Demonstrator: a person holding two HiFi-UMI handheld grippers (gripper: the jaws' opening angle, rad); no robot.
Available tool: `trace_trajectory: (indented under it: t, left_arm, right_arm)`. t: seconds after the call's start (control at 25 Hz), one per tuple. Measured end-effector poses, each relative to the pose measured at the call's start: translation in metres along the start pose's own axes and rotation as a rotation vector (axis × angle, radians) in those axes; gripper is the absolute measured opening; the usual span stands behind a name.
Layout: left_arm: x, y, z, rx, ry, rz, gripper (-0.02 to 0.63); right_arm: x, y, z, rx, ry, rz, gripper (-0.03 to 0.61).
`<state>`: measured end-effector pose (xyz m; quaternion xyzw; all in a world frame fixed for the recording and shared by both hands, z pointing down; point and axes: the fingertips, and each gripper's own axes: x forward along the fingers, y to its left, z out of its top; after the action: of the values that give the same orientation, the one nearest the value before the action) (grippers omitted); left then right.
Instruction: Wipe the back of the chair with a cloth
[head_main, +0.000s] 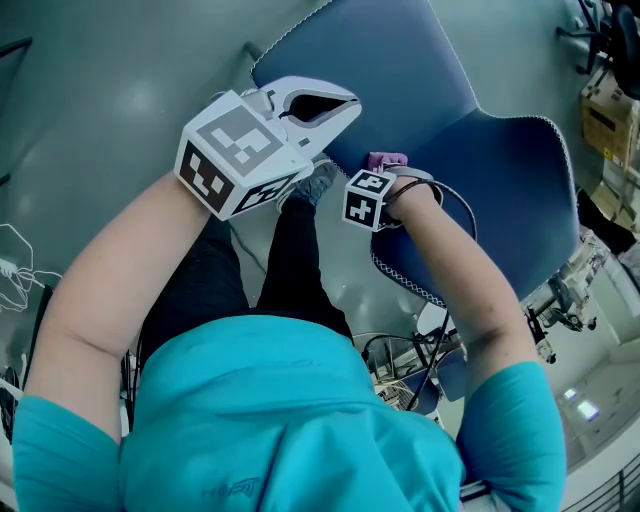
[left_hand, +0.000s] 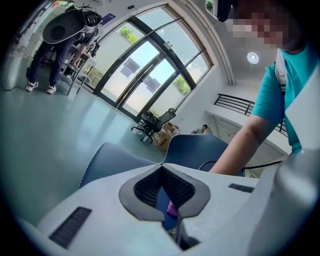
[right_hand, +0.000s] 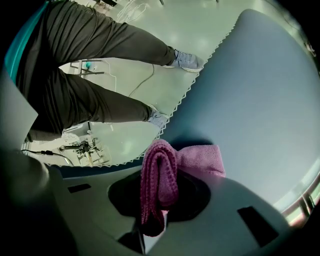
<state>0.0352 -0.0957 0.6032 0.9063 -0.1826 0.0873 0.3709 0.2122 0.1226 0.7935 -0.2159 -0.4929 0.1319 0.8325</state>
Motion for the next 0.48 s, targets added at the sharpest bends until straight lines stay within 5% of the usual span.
trace_trajectory:
  t: [0.48]
  left_arm:
    - [-0.006,0.01,-0.001,-0.012,-0.009,0.011,-0.006]
  right_arm:
    - [0.001,0.045,0.044,-0.051,-0.031,0.159,0.061]
